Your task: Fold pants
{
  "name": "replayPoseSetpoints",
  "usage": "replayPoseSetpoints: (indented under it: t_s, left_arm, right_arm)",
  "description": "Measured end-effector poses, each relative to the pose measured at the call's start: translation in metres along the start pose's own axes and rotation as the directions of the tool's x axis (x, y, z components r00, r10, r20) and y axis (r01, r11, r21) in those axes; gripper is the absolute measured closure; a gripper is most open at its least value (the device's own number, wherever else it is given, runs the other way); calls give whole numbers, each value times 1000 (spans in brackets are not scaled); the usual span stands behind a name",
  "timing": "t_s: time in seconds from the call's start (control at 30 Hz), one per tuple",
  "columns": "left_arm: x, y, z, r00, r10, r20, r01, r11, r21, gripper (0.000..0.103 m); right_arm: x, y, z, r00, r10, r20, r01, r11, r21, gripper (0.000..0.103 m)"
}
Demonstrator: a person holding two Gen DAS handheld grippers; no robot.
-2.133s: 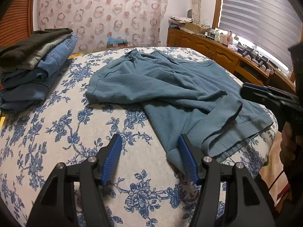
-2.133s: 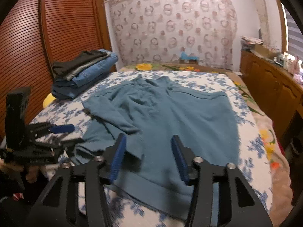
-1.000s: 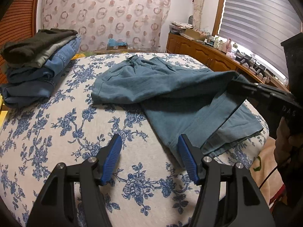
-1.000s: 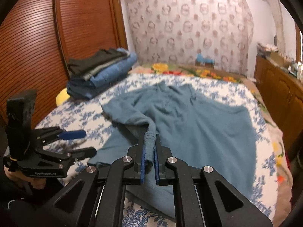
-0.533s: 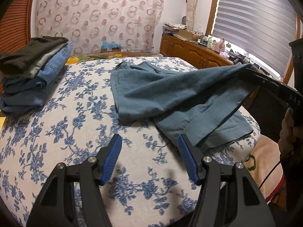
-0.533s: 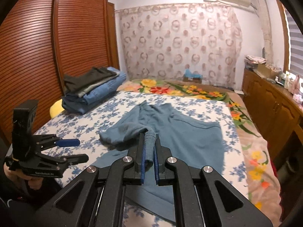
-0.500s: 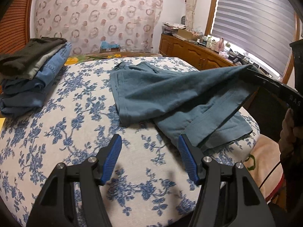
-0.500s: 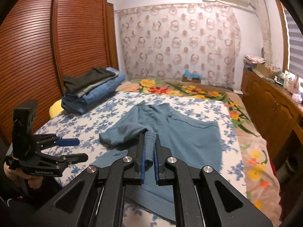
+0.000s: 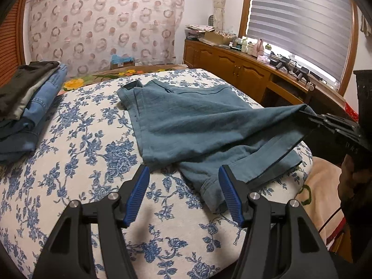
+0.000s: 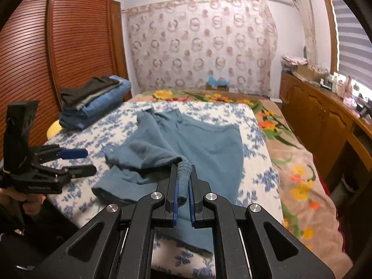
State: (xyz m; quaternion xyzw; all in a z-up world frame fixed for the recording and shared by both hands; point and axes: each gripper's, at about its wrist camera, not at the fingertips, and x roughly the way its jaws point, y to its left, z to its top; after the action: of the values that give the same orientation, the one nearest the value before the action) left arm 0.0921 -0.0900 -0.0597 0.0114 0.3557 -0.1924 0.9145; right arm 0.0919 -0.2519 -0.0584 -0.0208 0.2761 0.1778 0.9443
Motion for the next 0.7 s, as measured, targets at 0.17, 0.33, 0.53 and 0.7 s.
replayPoseSetpoints:
  t_s: [0.17,0.33,0.53,0.7]
  left_arm:
    - [5,-3,-2,1000,0,-10,0,1000,0,42]
    - [11,-4,-7,1000,0,-27,0,1000,-5,42]
    - [14,-3,-12,999,3,-38,-4,1000,-12,42]
    - [19,-3,-16,999,5,-49,-6,1000,-11,42]
  right_arm:
    - [0,-6,-13,1000,-22,-22,22,1000,4,98]
    - [4,-15,-28,997,-39,-65,40,999,24,98]
    - [5,-25,-43,994,-27,-108,34,997,62,98]
    - [9,-24,-51,991,-24,-128,33,997,74,98]
